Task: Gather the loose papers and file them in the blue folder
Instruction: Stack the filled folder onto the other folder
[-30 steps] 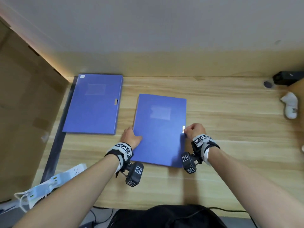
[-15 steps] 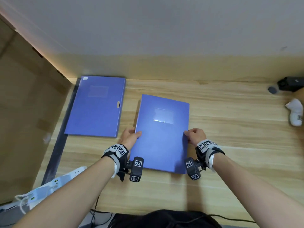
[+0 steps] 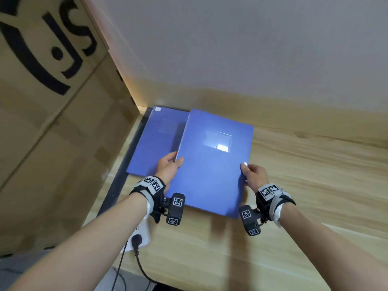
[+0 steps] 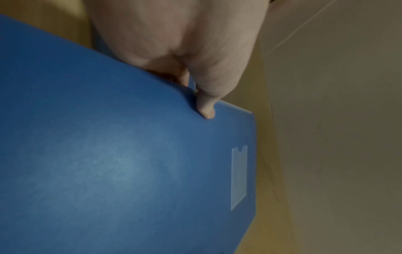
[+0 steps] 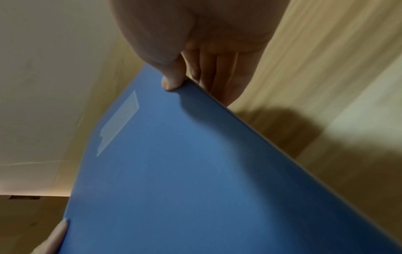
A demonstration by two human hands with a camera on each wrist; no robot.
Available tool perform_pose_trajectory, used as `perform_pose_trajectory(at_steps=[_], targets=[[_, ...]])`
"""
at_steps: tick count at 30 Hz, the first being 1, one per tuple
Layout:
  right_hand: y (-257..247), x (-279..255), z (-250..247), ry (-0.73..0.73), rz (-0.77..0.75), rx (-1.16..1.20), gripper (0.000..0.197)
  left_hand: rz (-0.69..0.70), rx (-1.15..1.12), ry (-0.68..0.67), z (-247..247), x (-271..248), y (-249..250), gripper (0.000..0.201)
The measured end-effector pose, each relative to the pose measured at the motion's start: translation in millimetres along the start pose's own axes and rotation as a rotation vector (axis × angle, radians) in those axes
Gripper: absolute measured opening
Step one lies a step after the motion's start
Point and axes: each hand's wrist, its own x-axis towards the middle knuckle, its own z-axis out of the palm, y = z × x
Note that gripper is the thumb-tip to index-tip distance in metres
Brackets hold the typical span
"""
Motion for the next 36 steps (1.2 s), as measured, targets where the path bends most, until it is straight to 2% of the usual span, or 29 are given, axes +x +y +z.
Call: perform_pose_trajectory(at_steps=[3,10,17,22,26,31,36], targets=[[-36,5,39,-0.015,-0.036,-0.052,0.047,0.047,0.015,0.004,-36,17,13,0.023],[-98,10,121,-0.011,-0.097,-0.221,0.049,0.074,0.099,0.114,-109,82,20,0.02],[-102,18,172,0.006,-0.187,-0.291,0.034,0.086,0.184,0.151,-135,137,17,0.021],[-88,21,185,0.031,-0.204,-0.351,0.033,0.183,0.322,0.187,-140,163,7,0.021],[-81,22,188,0.032,-0.229,-0.348,0.027,0.135,0.287,0.148,-143,166,-1,0.036],[-78,25,192,0.042,-0.218,-0.348,0.038,0.168,0.285,0.214,-139,167,-3,0.034],[-86,26,188,-0.028,-0.148,-0.352,0.043,0.163,0.434,0.238,-137,165,1,0.028]])
